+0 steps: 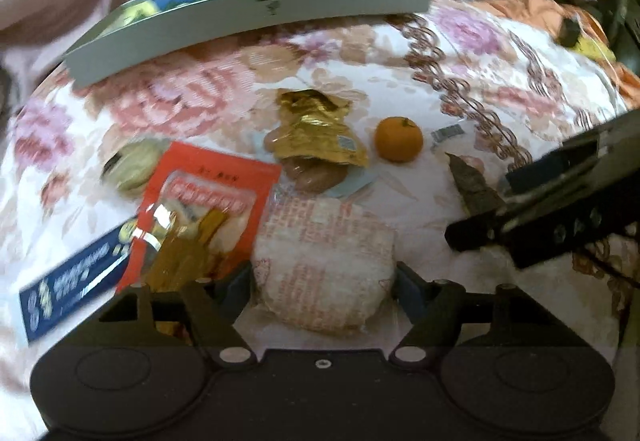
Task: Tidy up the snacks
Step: 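Grasp the round wrapped cake with the left tool while the right tool grasps the dark dried snack, then carry the round cake and dark snack into the grey tray with both tools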
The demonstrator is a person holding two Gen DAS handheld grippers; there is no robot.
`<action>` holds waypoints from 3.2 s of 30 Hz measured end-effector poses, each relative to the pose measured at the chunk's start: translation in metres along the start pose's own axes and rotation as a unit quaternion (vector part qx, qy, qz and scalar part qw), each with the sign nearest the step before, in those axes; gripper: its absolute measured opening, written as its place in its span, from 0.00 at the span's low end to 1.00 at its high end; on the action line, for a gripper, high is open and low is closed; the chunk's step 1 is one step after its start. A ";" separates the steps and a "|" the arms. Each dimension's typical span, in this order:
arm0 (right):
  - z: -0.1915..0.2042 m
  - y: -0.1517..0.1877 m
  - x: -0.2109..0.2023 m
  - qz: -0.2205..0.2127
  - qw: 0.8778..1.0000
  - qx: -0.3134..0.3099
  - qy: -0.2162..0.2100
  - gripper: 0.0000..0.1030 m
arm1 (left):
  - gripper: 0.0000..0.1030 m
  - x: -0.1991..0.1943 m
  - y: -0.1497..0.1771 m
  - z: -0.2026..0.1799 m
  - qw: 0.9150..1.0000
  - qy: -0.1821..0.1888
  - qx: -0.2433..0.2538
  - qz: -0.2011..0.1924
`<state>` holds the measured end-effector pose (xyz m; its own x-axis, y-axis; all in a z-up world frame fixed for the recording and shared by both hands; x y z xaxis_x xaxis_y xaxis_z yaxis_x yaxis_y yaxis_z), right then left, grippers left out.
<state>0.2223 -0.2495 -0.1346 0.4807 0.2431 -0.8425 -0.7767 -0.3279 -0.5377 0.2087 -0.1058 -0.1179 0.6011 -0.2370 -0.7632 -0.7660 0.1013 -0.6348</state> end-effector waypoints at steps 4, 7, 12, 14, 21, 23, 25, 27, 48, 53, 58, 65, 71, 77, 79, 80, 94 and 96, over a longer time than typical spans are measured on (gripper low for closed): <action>0.006 0.001 0.001 0.004 0.999 -0.025 0.032 0.70 | 0.72 -0.007 0.005 0.007 0.999 -0.002 -0.043 -0.012; 0.006 0.002 -0.001 -0.001 0.999 -0.028 0.038 0.54 | 0.72 -0.009 0.005 0.008 0.998 -0.008 -0.053 -0.018; 0.009 0.001 -0.005 -0.020 1.000 -0.017 0.003 0.19 | 0.72 -0.012 0.008 0.005 0.998 -0.012 -0.062 -0.025; 0.010 0.001 -0.005 -0.028 0.999 0.000 -0.023 0.18 | 0.72 -0.013 0.008 0.005 0.997 -0.010 -0.069 -0.027; 0.007 -0.003 -0.013 -0.062 0.997 0.021 -0.041 0.12 | 0.72 -0.025 0.004 0.003 0.995 -0.006 -0.085 -0.050; 0.006 -0.005 -0.018 -0.076 0.996 0.023 -0.042 0.11 | 0.72 -0.030 0.001 0.001 0.995 -0.005 -0.084 -0.059; 0.004 -0.007 -0.021 -0.087 0.995 0.028 -0.046 0.10 | 0.72 -0.034 -0.002 -0.003 0.994 -0.005 -0.081 -0.068; 0.002 -0.008 -0.024 -0.094 0.994 0.034 -0.047 0.10 | 0.72 -0.037 -0.005 -0.005 0.994 -0.006 -0.081 -0.077; -0.025 -0.040 -0.101 -0.303 0.950 0.066 -0.026 0.10 | 0.72 -0.076 -0.079 -0.023 0.980 -0.024 -0.090 -0.177; -0.041 -0.068 -0.109 -0.345 0.935 0.078 -0.016 0.10 | 0.72 -0.081 -0.115 -0.019 0.974 -0.035 -0.097 -0.202; -0.062 -0.104 -0.106 -0.378 0.922 0.086 0.008 0.10 | 0.72 -0.077 -0.155 -0.011 0.966 -0.045 -0.112 -0.228; -0.084 -0.152 -0.090 -0.408 0.909 0.075 0.036 0.10 | 0.72 -0.056 -0.200 0.002 0.962 -0.069 -0.133 -0.229; -0.091 -0.184 -0.060 -0.417 0.905 0.079 0.024 0.10 | 0.72 -0.025 -0.227 0.011 0.966 -0.091 -0.133 -0.203; -0.089 -0.181 -0.032 -0.392 0.917 0.064 0.024 0.10 | 0.72 0.005 -0.243 0.020 0.964 -0.098 -0.149 -0.196; -0.088 -0.180 -0.030 -0.391 0.918 0.061 0.023 0.10 | 0.72 0.014 -0.245 0.024 0.964 -0.101 -0.151 -0.195; -0.088 -0.179 -0.030 -0.391 0.918 0.060 0.022 0.10 | 0.72 0.018 -0.245 0.026 0.964 -0.104 -0.152 -0.193; -0.087 -0.173 -0.012 -0.366 0.929 0.052 0.007 0.10 | 0.72 0.054 -0.238 0.037 0.962 -0.105 -0.181 -0.176; -0.088 -0.173 -0.013 -0.367 0.929 0.054 0.008 0.10 | 0.72 0.055 -0.238 0.037 0.962 -0.105 -0.179 -0.179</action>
<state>0.3867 -0.2761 -0.0336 0.9015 0.3522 -0.2516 -0.2738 0.0138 -0.9617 0.4324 -0.1075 -0.0129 0.8443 0.0096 -0.5357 -0.5089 -0.2983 -0.8075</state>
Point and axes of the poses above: each gripper's, at about its wrist camera, not at the fingertips, and x roughly the way its jaws point, z to its left, y to its underside, the point moved 8 cm from there along x, roughly the way its jaws point, and after that the axes turned 12 degrees about -x, right-handed, at the moved point
